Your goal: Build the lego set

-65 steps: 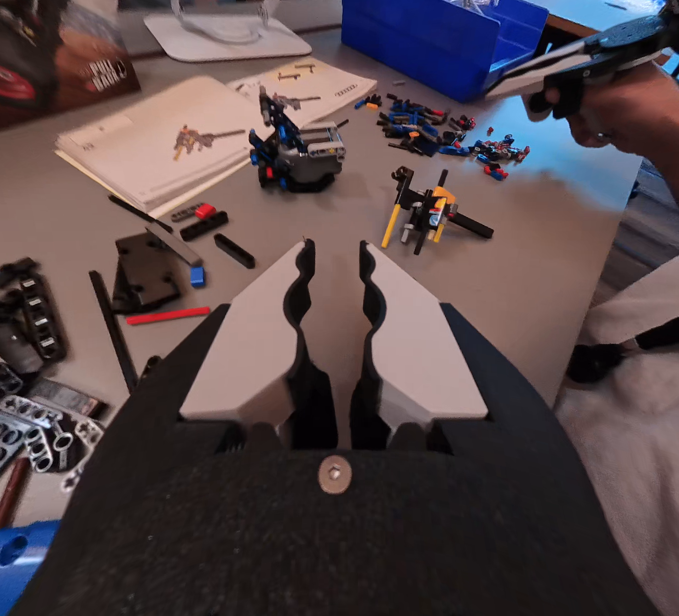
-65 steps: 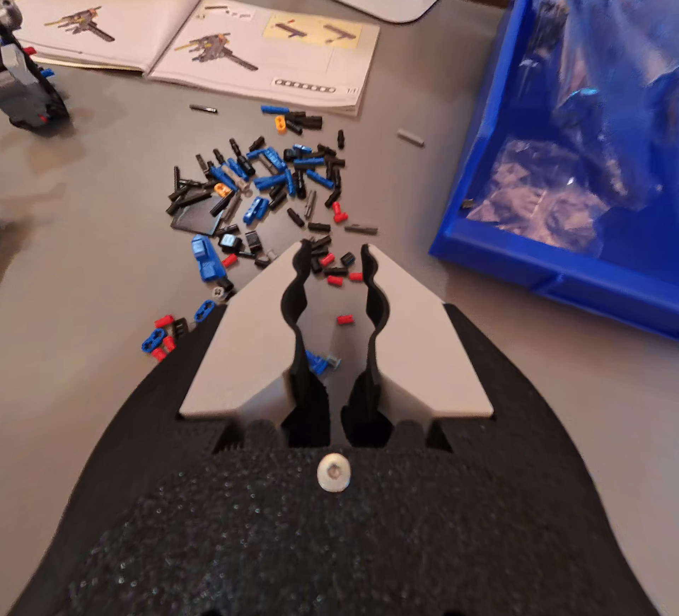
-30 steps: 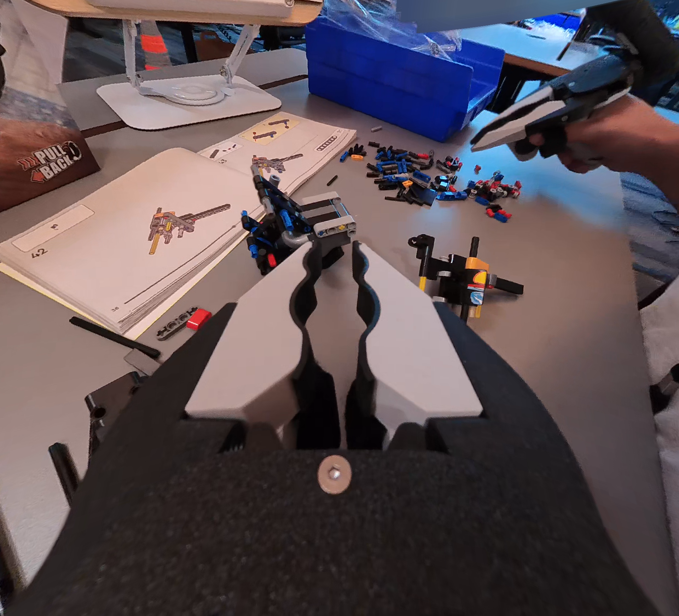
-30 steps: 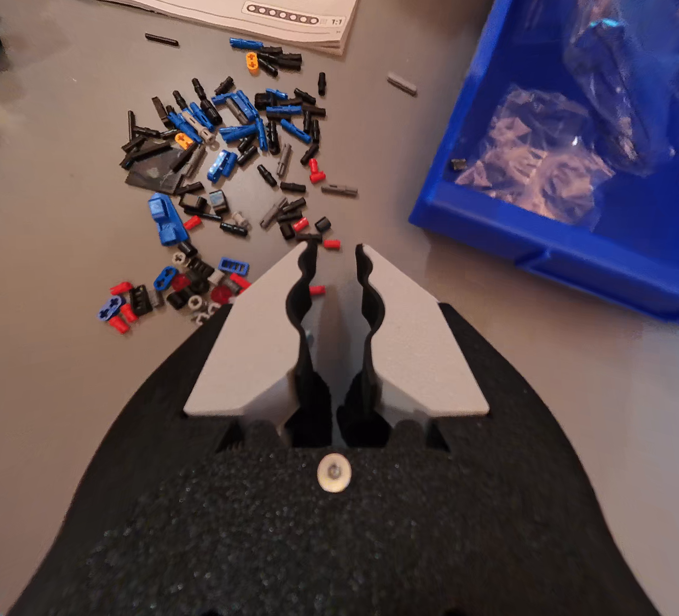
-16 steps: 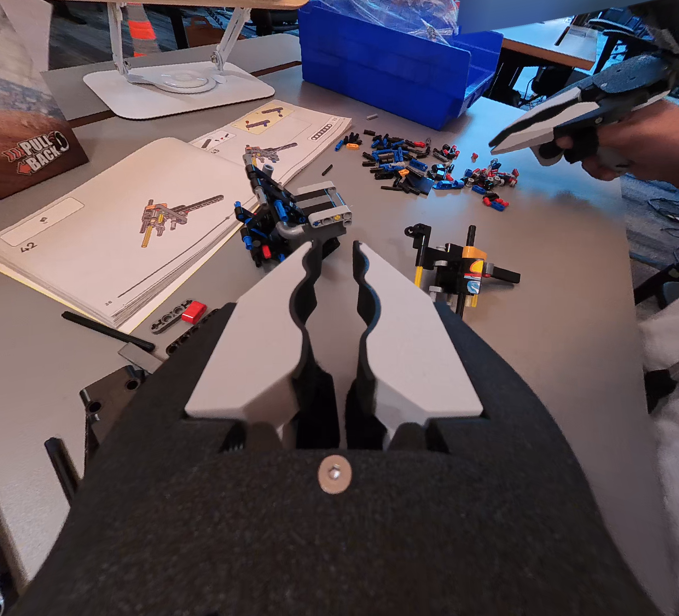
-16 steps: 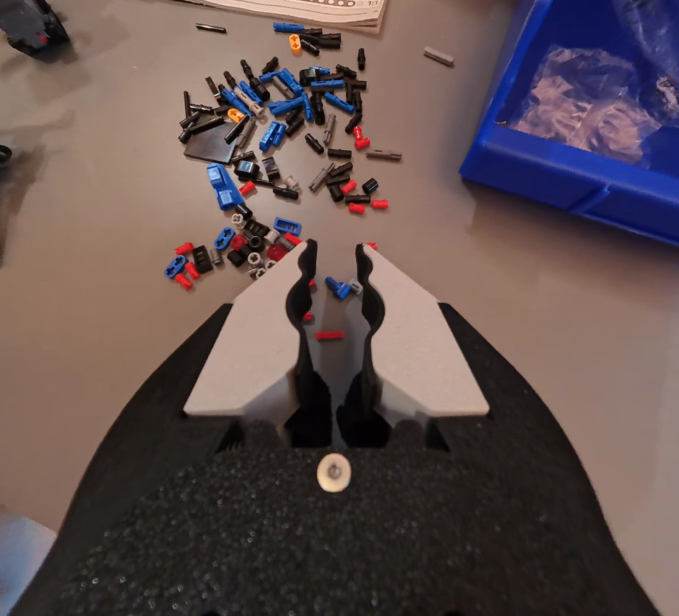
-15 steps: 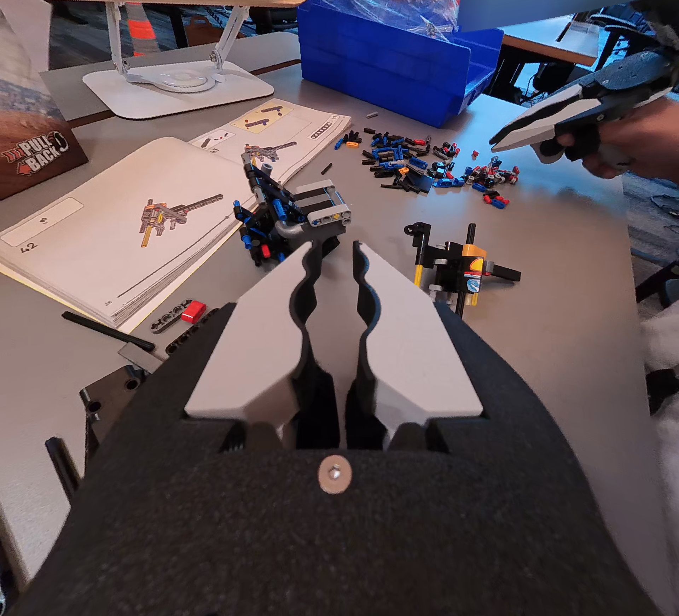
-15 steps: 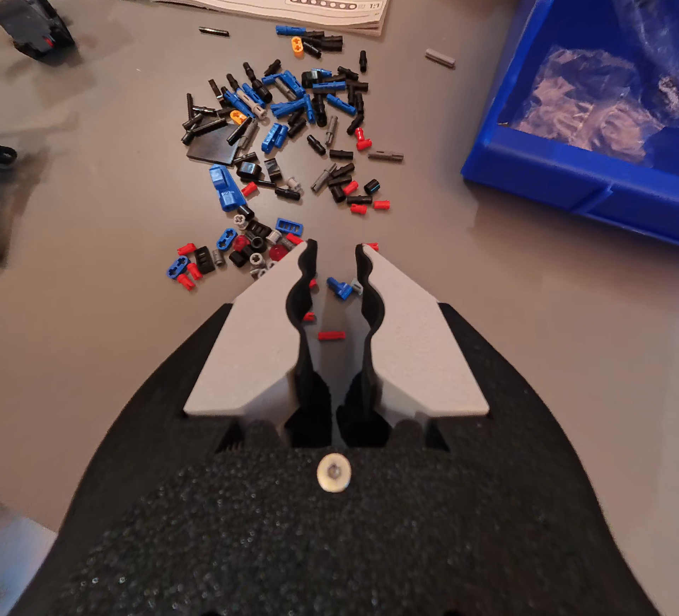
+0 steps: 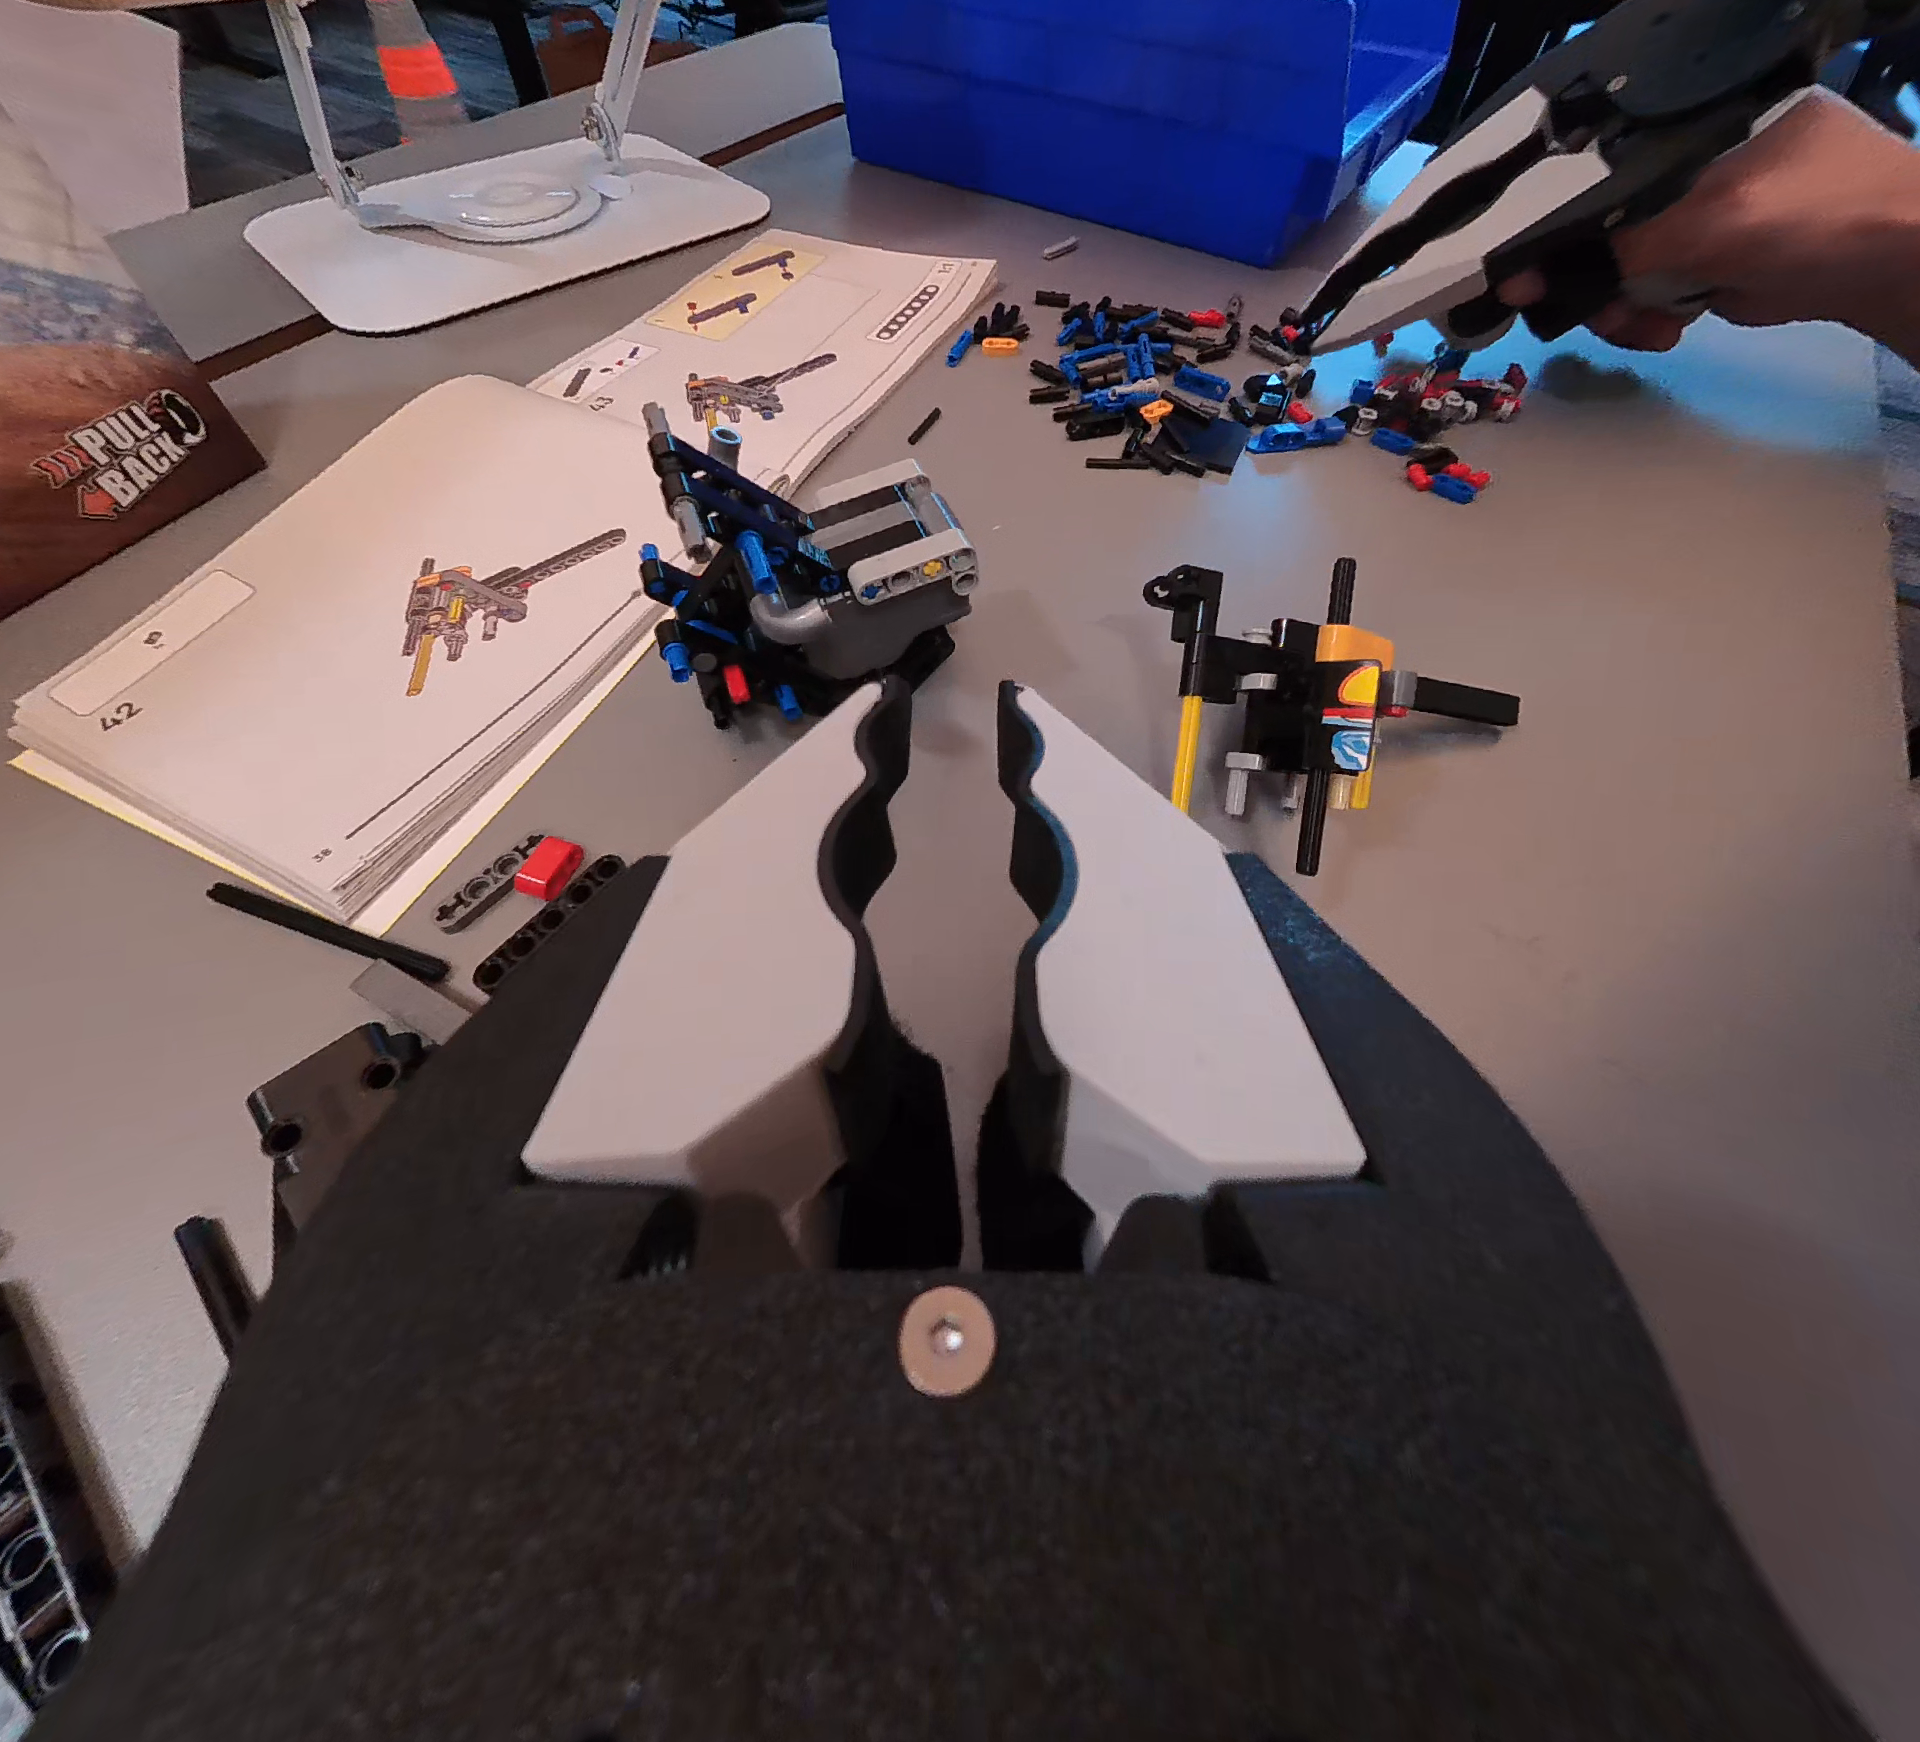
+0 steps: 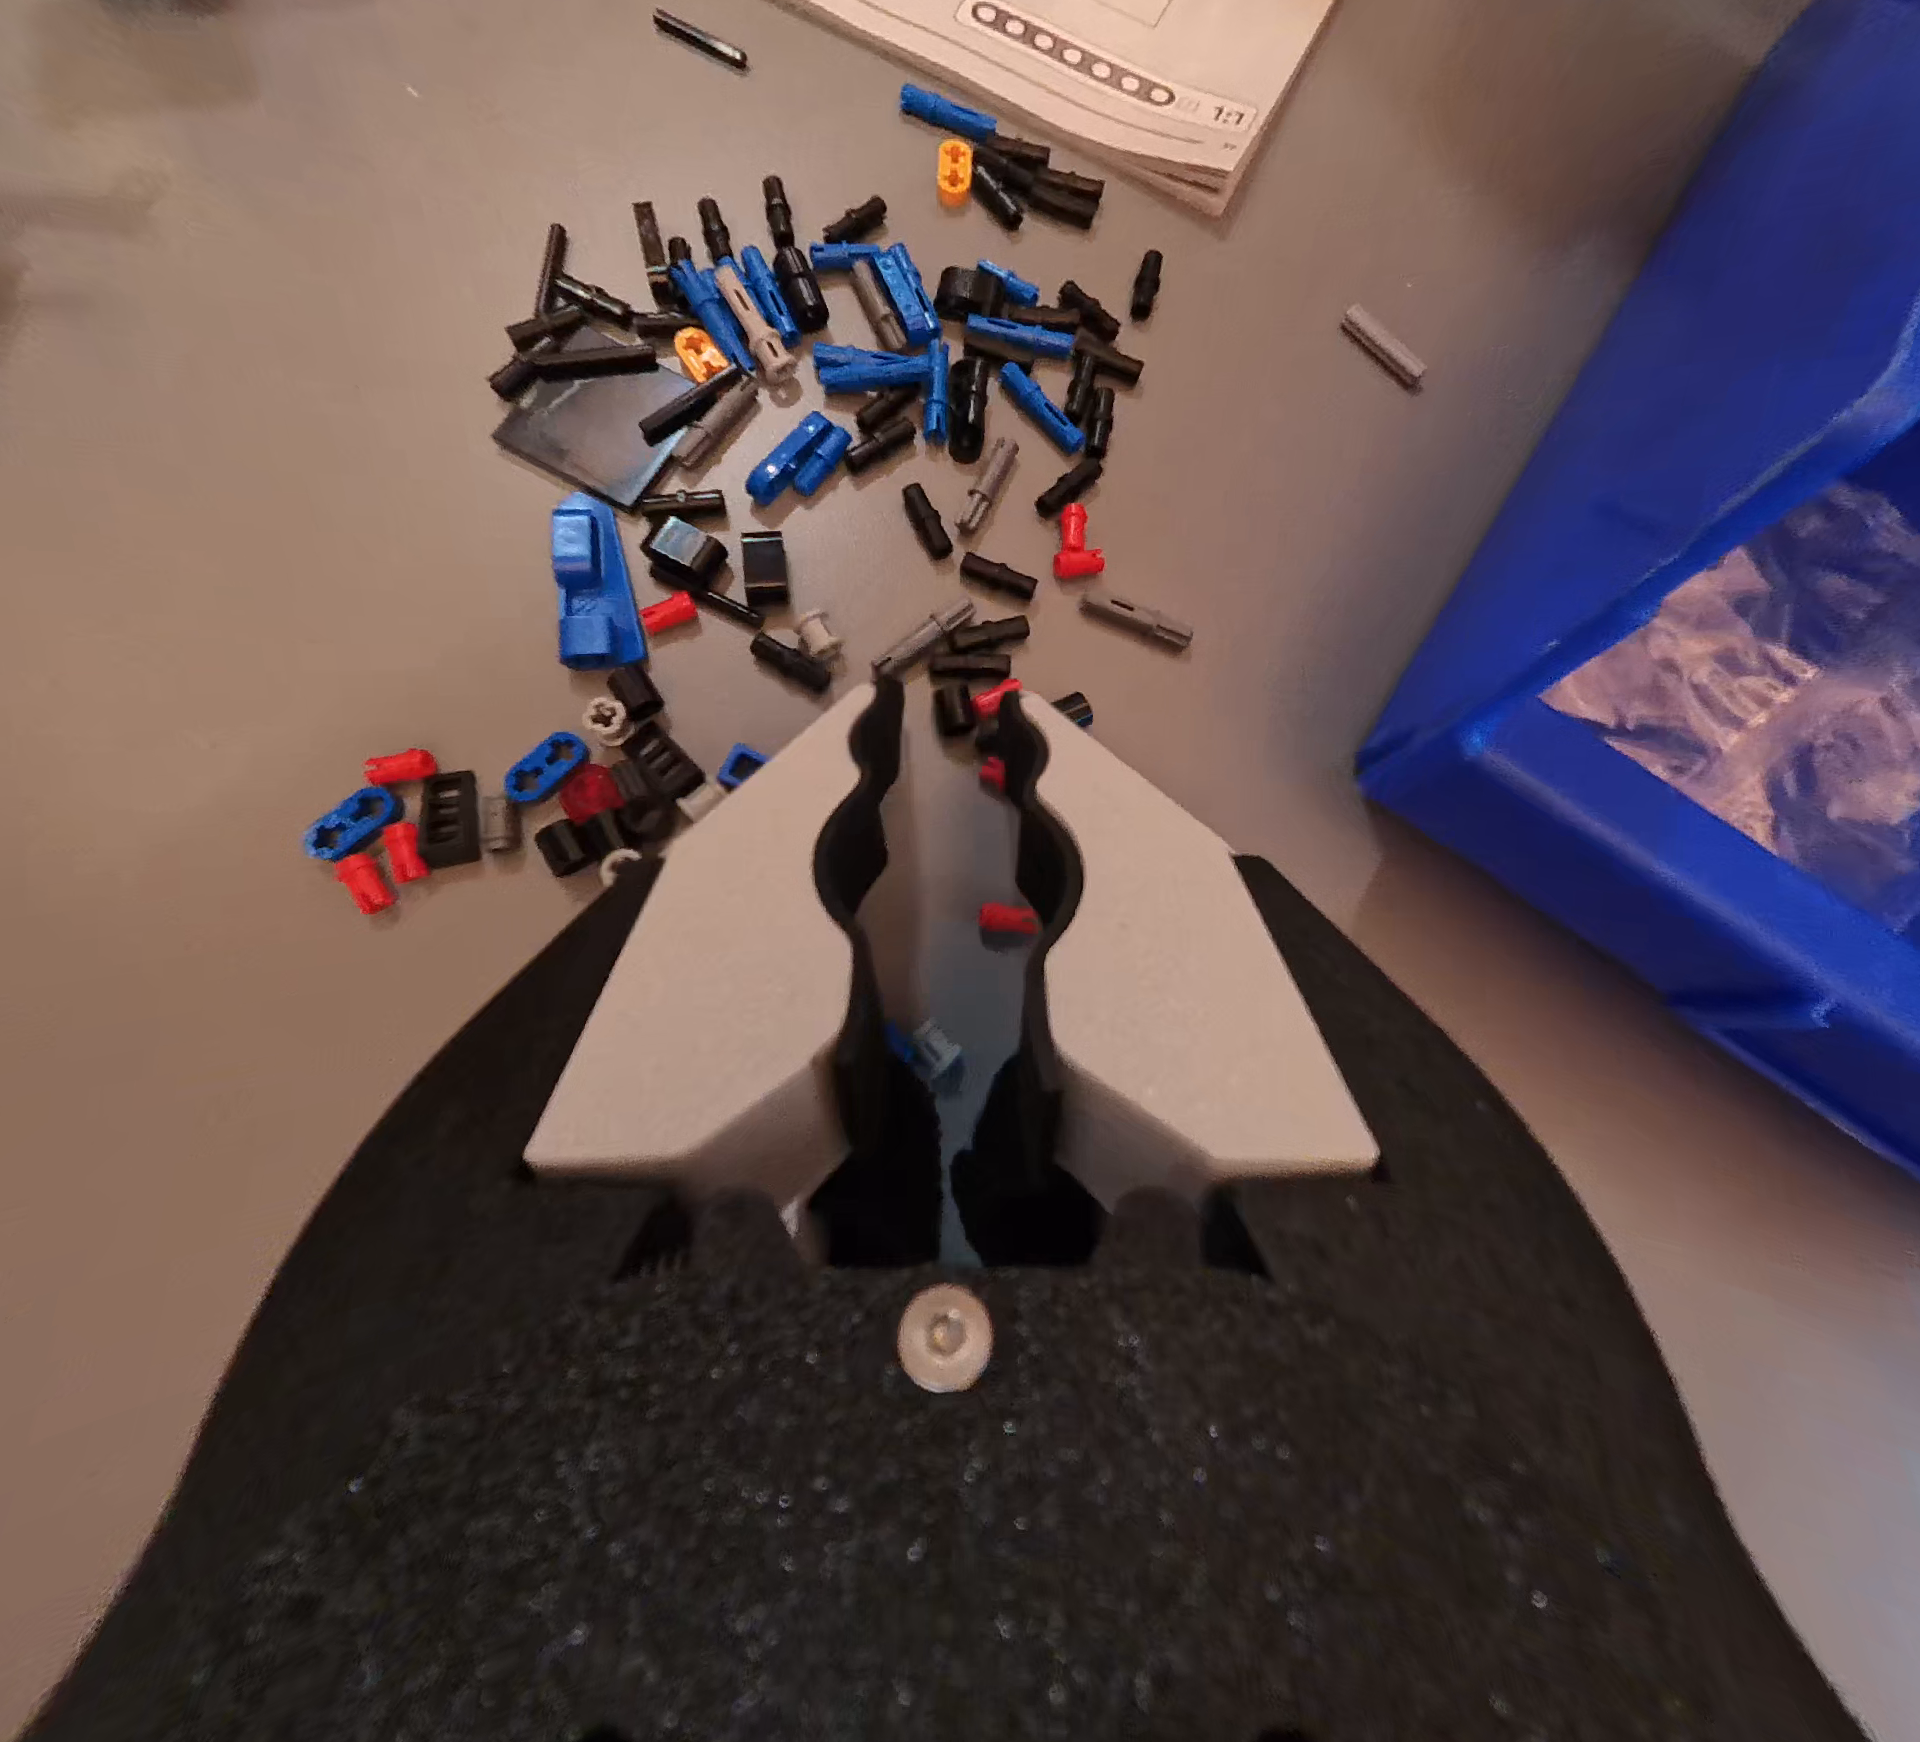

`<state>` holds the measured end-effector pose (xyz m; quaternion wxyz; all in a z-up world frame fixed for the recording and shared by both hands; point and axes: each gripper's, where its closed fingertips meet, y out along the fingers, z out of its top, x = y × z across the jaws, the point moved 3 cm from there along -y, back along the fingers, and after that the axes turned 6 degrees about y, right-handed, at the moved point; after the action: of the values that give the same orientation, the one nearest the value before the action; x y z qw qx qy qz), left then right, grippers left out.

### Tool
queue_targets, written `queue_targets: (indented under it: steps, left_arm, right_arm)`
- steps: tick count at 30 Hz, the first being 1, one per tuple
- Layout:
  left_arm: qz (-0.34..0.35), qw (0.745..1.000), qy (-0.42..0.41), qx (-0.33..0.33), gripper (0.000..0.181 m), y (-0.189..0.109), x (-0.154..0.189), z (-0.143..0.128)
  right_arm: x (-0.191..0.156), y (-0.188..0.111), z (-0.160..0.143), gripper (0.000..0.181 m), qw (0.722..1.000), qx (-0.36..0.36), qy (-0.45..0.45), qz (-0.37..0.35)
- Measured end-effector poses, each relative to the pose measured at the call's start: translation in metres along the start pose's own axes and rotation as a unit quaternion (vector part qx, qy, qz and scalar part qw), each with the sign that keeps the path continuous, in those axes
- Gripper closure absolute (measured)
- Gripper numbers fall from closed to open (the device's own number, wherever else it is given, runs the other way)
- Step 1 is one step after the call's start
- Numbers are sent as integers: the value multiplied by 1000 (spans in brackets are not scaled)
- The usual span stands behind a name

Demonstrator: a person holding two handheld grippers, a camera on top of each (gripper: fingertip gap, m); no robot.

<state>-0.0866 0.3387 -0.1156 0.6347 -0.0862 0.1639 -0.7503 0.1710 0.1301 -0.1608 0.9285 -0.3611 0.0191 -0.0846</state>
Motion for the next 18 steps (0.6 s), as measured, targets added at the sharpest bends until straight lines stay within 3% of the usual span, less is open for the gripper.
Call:
queue_targets:
  steps: [6,13,18]
  left_arm:
    - [7,999,30,-27,166,6,5,-5]
    - [15,999,40,-26,166,6,7,-4]
    - [16,1000,16,-11,166,1,5,-2]
  right_arm:
    - [-2,4,-4,175,1000,-3,2,5]
    - [-6,-3,5,175,1000,16,-1,5]
    - [-61,-16,43,175,993,81,-23,84]
